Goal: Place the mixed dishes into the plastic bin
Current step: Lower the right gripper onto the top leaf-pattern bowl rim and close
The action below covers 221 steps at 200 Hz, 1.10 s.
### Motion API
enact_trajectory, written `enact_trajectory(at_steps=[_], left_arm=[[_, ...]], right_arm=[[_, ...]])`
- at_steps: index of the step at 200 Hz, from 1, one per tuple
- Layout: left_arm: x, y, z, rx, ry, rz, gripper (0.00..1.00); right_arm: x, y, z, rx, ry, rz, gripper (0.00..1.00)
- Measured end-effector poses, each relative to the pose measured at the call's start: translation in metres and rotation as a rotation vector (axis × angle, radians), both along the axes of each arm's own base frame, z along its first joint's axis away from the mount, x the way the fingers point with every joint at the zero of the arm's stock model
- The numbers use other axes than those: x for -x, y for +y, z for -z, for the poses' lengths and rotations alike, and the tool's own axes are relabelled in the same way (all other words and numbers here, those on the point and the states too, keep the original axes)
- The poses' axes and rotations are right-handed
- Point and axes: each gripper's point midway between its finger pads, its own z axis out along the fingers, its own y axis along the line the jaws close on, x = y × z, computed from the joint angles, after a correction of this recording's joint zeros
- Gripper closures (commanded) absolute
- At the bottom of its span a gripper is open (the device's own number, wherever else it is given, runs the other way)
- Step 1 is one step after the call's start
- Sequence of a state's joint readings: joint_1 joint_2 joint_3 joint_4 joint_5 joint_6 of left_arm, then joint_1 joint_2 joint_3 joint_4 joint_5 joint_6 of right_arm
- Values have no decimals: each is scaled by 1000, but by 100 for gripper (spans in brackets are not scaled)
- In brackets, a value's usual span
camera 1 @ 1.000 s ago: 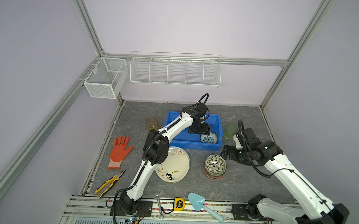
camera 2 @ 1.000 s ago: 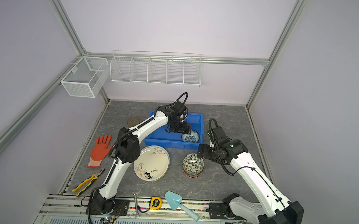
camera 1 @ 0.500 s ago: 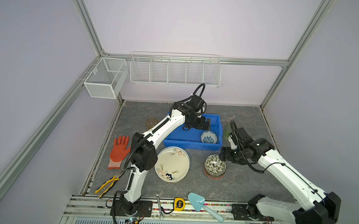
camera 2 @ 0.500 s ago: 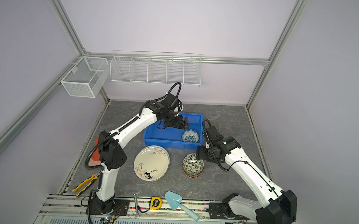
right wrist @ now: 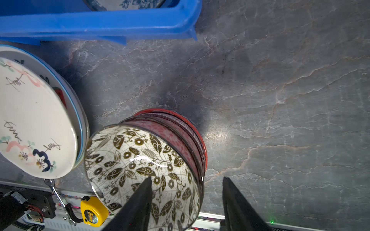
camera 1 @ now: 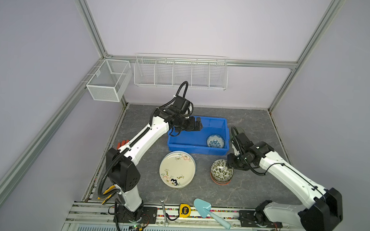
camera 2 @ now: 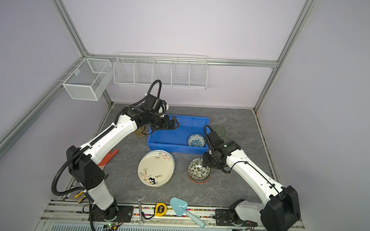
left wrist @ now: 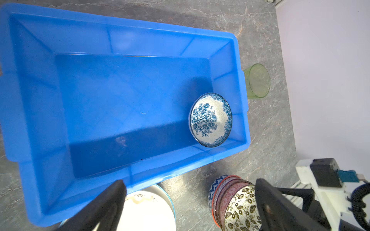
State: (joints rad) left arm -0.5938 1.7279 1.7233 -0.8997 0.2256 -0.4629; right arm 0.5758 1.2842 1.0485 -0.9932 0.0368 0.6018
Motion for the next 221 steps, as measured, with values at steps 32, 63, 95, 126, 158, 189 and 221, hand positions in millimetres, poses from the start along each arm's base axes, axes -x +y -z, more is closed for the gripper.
enact_trajectory(at_steps=[32, 63, 95, 126, 158, 189, 221], left_arm=[[3, 6, 9, -3, 17, -14, 0], [6, 6, 19, -4, 41, -18, 0], [9, 6, 27, -3, 61, -22, 0], [9, 5, 28, 9, 62, -23, 0], [9, 3, 28, 15, 64, -19, 0], [10, 3, 28, 18, 68, -20, 0], [10, 3, 32, 19, 76, -22, 0]], right_arm=[[0, 3, 5, 4, 7, -8, 51], [0, 4, 10, 10, 18, -9, 53], [1, 6, 10, 9, 16, -17, 55], [1, 7, 10, 9, 16, -22, 56], [2, 8, 10, 7, 14, -25, 57], [2, 8, 5, -5, 0, -20, 58], [2, 8, 0, -18, -15, -15, 58]])
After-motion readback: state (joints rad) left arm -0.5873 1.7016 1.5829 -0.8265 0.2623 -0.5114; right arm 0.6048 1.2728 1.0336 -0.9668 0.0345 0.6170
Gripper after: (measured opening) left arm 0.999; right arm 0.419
